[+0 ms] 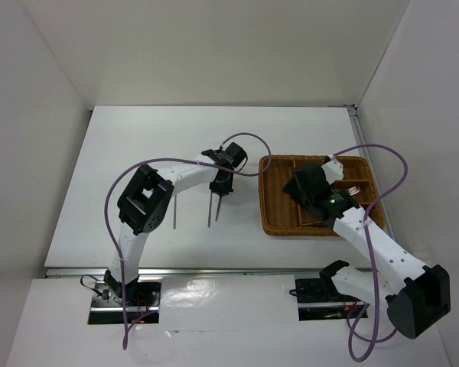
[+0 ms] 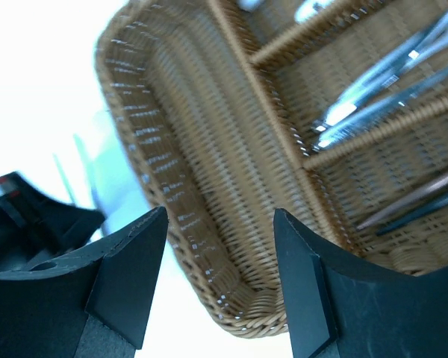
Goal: Sort the eating utensils into containers
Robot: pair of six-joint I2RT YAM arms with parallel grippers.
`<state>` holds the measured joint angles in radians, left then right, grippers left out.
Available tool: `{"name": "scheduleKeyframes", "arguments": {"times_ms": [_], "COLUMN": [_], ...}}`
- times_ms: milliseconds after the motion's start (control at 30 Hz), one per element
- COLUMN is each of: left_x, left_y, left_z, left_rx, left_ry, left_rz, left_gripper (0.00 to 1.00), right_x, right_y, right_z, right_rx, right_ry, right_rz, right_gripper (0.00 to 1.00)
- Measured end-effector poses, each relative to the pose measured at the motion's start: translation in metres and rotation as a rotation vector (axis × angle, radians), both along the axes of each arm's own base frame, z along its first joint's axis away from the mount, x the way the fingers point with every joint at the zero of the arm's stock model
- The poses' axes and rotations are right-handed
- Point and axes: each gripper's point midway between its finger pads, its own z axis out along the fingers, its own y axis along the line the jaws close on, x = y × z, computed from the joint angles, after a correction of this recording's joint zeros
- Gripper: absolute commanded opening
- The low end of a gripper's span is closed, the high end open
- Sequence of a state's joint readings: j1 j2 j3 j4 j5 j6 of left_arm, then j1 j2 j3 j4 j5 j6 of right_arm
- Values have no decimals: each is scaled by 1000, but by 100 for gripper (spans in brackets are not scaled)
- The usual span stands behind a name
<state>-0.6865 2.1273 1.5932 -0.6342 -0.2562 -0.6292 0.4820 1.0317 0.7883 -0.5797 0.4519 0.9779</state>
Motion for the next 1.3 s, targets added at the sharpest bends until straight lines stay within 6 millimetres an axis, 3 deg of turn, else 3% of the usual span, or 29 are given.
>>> {"name": "scheduleKeyframes", "arguments": {"times_ms": [100,300,533,700,900,1067,1300], "left_x": [0,-1,-8,-5,-1,-4,-18], "left_y": [-1,-1,-14,-34,-59,-72,-80], "left_z": [0,1,10,55,113,139,156], "left_rx": [6,-6,-89,-239,-425,-527,-604], "left_ry": [-1,-6,24,-26,-97,-107,-101], "left_rz": [-2,4,27,37,27,9,-25], "left_gripper": [14,14,14,14,14,14,14], "right_x": [2,6,-8,-16,-23,-23,-10], "right_y": [5,23,70,99,128,140,147], "right_z": [11,18,23,29,22,7,0], "right_rx": [12,22,117,174,191,184,169], "right_ry": [-44,-82,-184,-222,-213,-173,-161], "right_rz": [45,167,496,650,759,786,775], "right_gripper": [65,65,68,68,69,70,67]}}
